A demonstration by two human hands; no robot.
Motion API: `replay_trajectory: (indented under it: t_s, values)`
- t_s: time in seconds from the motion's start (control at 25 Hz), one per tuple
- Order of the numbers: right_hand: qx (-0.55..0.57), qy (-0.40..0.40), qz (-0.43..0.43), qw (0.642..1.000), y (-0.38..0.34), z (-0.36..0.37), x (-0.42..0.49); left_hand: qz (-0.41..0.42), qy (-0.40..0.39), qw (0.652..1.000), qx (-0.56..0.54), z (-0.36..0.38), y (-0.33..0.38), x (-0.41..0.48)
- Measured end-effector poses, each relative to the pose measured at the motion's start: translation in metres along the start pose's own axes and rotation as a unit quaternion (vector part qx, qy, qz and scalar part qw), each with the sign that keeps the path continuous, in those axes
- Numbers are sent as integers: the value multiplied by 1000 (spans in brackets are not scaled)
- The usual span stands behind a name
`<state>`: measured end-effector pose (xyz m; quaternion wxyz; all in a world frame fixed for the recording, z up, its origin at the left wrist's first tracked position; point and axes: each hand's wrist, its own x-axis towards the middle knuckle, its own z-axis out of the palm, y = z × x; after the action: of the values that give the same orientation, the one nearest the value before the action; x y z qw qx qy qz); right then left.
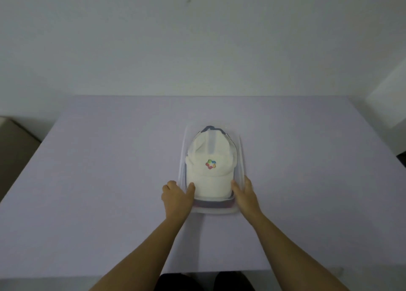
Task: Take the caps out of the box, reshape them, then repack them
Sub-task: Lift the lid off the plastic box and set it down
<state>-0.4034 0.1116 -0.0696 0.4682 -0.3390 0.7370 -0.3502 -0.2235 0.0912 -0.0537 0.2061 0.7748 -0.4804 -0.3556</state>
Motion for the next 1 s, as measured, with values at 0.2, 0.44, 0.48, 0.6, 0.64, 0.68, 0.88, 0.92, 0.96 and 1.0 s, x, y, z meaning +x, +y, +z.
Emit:
replay_trajectory:
  t_s: [0.2, 0.44, 0.48, 0.6, 0.64, 0.68, 0.88, 0.92, 0.96, 1.0]
  values:
    - [-25, 20, -7, 999, 5, 5, 3, -125, 10, 988, -92, 5, -9, 0]
    - [-43, 12, -15, 999, 7, 3, 10, -85, -4, 996, -38, 3, -13, 7]
    - [-45, 14, -14, 999, 6, 3, 10, -87, -14, 996, -28, 0, -11, 9]
    - [-42, 16, -16, 999, 4, 5, 7, -97, -39, 994, -15, -6, -6, 12]
    - [-41, 17, -16, 999, 4, 5, 6, -93, -44, 995, -7, -7, -6, 13]
    - [-43, 21, -15, 999, 5, 5, 6, -90, -50, 995, 2, -7, -7, 13]
    - [-42, 26, -29, 998, 12, 7, 9, -72, -54, 996, 15, -7, -12, 14]
    - [-43, 26, -30, 998, 12, 6, 10, -69, -52, 996, 11, -7, -12, 14]
    - [-44, 27, -27, 998, 11, 6, 11, -65, -51, 997, 9, -8, -12, 14]
    - [-45, 27, -24, 998, 10, 7, 11, -63, -51, 997, 6, -8, -14, 14]
